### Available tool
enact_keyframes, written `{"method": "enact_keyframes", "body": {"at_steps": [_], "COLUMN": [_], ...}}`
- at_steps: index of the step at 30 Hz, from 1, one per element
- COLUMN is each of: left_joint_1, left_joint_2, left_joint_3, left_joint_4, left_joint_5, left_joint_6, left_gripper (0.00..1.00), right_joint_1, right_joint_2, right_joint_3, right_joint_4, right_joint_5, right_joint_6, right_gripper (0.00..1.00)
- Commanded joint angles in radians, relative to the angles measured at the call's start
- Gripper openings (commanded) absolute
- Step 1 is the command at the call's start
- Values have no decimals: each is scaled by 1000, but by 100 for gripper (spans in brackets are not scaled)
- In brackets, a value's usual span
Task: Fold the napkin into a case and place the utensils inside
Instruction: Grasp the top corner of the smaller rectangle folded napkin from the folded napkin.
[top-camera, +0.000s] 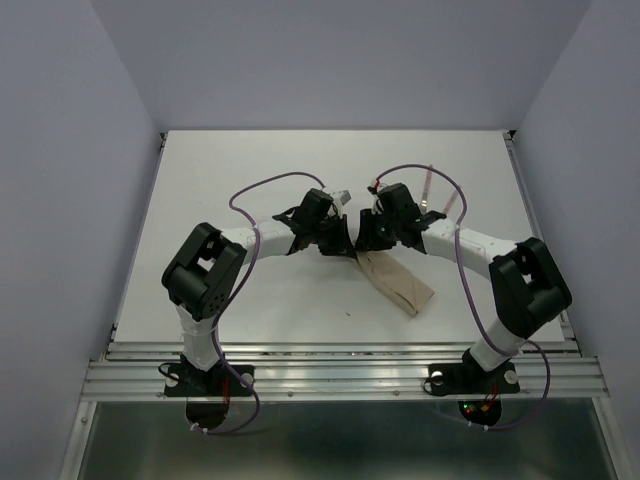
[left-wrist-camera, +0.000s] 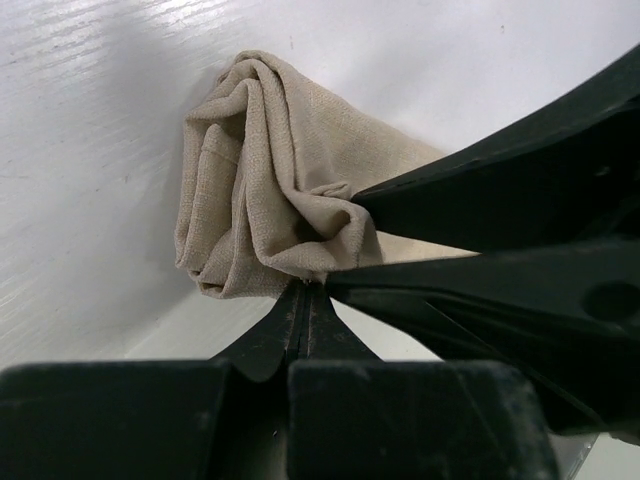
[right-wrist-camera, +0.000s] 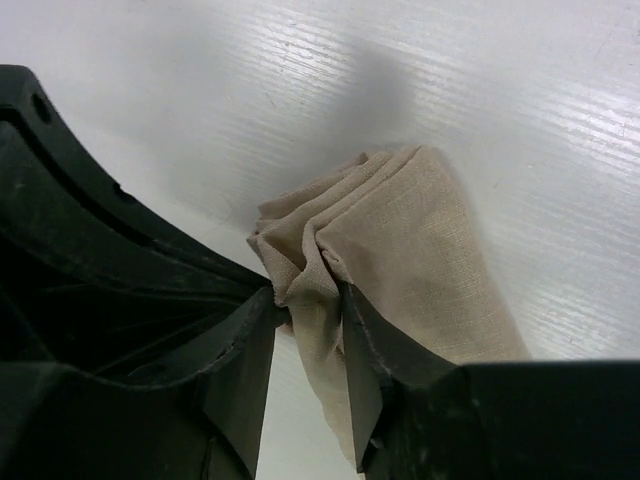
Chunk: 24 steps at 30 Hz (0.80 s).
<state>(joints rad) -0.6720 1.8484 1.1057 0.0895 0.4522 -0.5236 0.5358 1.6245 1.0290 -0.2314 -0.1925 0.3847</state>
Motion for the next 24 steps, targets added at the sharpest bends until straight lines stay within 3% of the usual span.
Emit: {"method": "enact_keyframes", "body": {"at_steps": [1, 5, 6, 8, 24], "left_joint_1": [6, 5, 6, 6, 22], "left_joint_2": [-41, -44, -46, -48, -52], "left_joint_3": [-3, -6, -6, -9, -7], "left_joint_4": [32, 32, 32, 32, 38], "left_joint_5": [22, 25, 25, 26, 51], "left_joint_6": [17, 17, 19, 20, 22], "left_gripper": [0, 0, 0, 0, 0], "right_joint_1": [-7, -7, -7, -7, -7], "right_joint_2": [26, 52, 55, 49, 2], "right_joint_3": [29, 29, 31, 28, 63], "right_joint_4": [20, 9, 3, -9, -134], "right_joint_5": [-25, 2, 34, 77, 370], "right_joint_6": [-13, -13, -13, -9, -26], "right_gripper": [36, 17, 7, 1, 1]}}
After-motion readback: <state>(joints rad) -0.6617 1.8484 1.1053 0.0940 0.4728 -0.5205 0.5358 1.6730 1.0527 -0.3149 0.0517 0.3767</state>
